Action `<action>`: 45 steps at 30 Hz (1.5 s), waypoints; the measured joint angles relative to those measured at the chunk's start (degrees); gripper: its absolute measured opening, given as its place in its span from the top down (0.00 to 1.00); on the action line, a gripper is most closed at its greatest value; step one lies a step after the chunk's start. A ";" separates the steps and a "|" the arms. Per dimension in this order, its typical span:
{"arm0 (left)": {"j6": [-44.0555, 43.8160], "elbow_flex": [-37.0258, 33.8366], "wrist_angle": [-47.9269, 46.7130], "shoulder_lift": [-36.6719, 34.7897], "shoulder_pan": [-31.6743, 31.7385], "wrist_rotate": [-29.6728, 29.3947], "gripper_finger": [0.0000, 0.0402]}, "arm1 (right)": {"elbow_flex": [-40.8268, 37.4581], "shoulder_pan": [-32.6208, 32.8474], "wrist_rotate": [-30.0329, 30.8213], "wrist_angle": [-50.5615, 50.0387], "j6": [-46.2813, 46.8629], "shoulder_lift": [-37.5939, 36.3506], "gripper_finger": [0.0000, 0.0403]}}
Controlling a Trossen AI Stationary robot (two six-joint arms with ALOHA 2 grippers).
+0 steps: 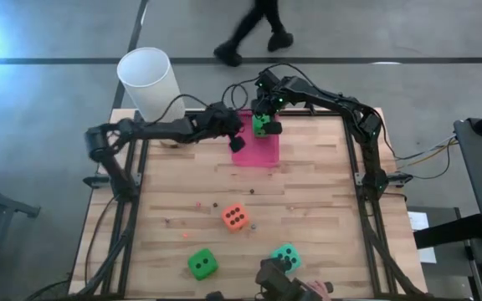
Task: Pick & Place Dice
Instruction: Put the right big green dice into the red container
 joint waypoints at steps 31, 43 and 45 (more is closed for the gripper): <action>-0.16 -20.54 -2.70 -34.45 -4.70 -1.34 0.99 | -2.68 2.85 2.62 18.06 2.42 0.81 0.01; -0.16 -20.54 -2.76 -34.48 -4.72 -1.29 0.99 | -5.14 2.66 6.25 19.57 0.03 1.16 0.01; -0.18 -20.54 -2.76 -34.48 -4.72 -1.31 0.99 | -5.80 2.48 6.25 20.00 -0.53 1.25 0.01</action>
